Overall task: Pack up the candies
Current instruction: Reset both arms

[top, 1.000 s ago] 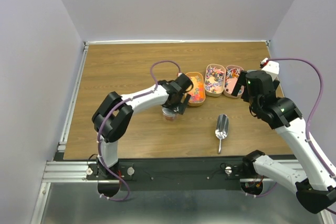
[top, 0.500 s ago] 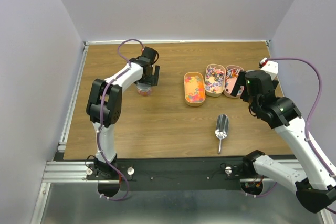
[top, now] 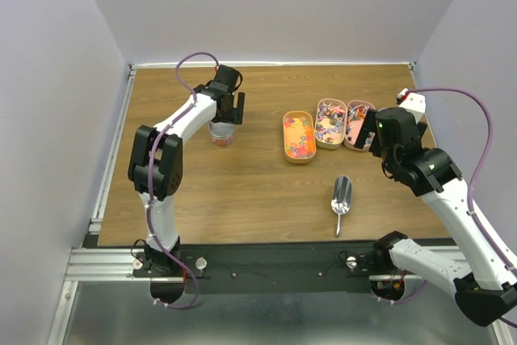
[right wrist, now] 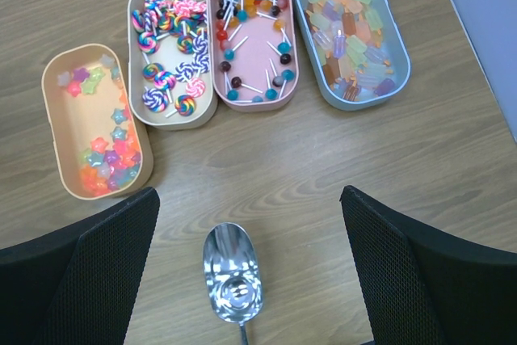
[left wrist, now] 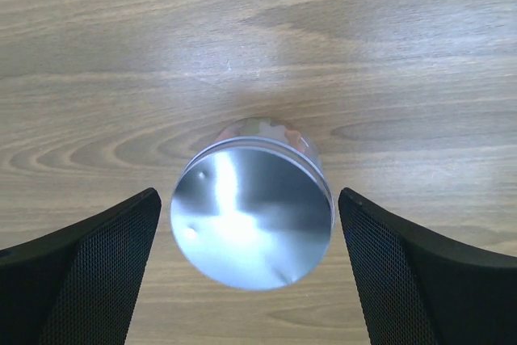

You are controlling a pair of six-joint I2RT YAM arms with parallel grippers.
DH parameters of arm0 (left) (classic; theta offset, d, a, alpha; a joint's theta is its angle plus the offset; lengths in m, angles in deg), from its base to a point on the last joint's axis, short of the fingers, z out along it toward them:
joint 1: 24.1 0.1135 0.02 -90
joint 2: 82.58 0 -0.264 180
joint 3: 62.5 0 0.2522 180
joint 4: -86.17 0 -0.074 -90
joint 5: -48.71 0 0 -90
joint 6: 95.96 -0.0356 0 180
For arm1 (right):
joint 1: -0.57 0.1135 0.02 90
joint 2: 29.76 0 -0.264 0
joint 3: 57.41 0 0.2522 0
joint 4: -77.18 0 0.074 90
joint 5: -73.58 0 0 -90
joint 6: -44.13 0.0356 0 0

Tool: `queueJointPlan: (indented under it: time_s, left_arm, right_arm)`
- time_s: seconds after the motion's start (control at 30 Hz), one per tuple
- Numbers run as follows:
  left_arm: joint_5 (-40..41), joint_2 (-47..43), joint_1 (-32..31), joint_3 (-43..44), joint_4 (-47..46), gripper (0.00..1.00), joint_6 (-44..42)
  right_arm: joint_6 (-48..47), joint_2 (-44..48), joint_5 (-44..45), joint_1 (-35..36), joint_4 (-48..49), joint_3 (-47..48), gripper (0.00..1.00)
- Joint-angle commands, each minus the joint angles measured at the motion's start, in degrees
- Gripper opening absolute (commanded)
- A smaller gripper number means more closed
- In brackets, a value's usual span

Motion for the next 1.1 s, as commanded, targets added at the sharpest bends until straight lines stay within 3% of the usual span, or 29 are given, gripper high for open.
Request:
queueJointPlan:
  time_s: [0.0,0.2,0.43,0.63,0.83,1.07]
  left_arm:
    - [-1.32,-6.37,0.01,0.03,-0.67,0.99,0.62]
    - [0.51,-19.80,-1.74,-5.49,-8.73,0.99,2.28]
    - [10.44,-56.05,-2.89,-28.31,-26.15,0.99,3.61]
    - [20.20,-80.60,-3.07,-39.77,-33.98,0.99,-1.40]
    - [28.46,-91.70,-3.07,-40.66,-34.43,0.99,-4.74]
    - [34.80,-95.32,-3.07,-40.75,-34.95,0.99,-5.18]
  right_arm:
    - [-0.58,-0.21,0.48,-0.28,-0.32,-0.52,1.00]
    - [-0.50,1.36,2.06,-0.28,-0.23,-0.26,1.00]
    - [-2.25,7.77,6.80,-0.20,0.56,0.36,1.00]
    - [-8.13,14.37,10.15,-0.20,4.68,0.27,1.00]
    - [-13.85,21.49,11.91,-0.20,10.74,-0.96,1.00]
    - [-16.93,25.98,13.31,-0.20,13.65,-2.54,1.00]
